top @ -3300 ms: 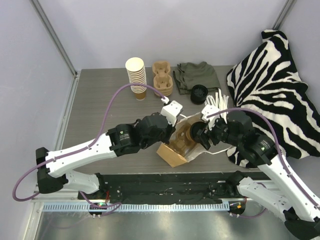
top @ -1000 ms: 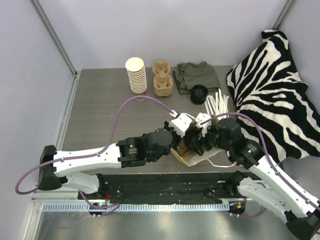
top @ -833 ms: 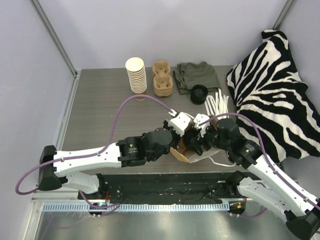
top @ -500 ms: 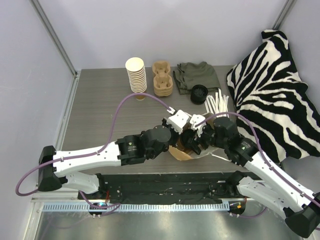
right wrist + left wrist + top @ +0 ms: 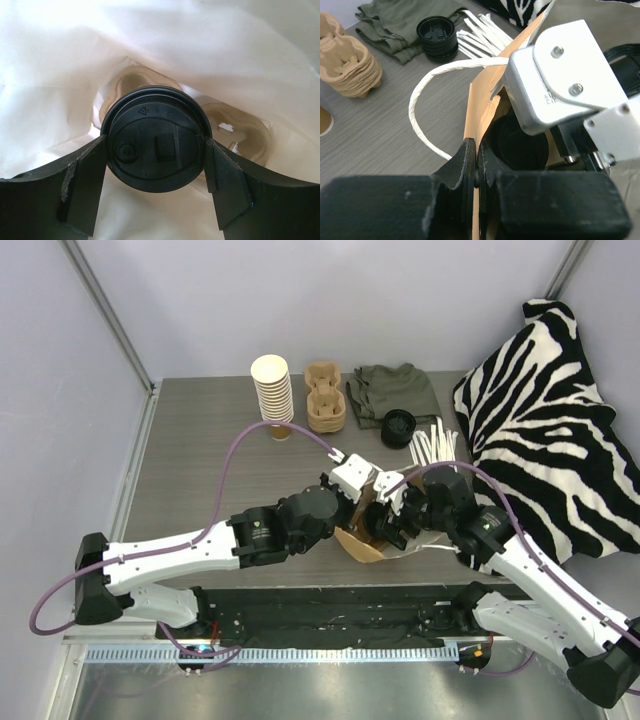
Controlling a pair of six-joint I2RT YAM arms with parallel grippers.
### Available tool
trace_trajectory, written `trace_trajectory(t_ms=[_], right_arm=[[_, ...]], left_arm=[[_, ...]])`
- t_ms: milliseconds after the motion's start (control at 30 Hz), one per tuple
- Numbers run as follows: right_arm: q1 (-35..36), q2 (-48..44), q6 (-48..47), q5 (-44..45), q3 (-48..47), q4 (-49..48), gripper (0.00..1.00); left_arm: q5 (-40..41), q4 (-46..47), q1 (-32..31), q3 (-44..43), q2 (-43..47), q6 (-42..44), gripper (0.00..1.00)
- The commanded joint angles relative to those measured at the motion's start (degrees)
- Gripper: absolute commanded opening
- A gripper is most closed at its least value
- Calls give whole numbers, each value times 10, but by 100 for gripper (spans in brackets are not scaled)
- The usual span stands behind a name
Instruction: Pack the takeout coffee
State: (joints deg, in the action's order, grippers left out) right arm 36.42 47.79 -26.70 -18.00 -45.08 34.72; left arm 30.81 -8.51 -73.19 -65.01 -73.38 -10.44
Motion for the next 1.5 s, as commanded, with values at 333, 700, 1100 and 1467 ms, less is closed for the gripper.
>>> trace_trajectory(t_ms=[333, 700, 1100, 1467], right_arm=[[2, 91, -86, -21, -56, 95, 30], [2, 124, -108, -10, -132, 166, 27], [3, 188, -153, -12, -129, 185, 21], [3, 203, -158, -8, -141, 194, 31]], left_arm=[[-17, -8, 16, -5, 9, -13, 0], [-23, 1, 21, -4, 5, -7, 0], [-22, -3, 32, -10, 0, -11, 0], [-26, 3, 34, -5, 4, -5, 18]])
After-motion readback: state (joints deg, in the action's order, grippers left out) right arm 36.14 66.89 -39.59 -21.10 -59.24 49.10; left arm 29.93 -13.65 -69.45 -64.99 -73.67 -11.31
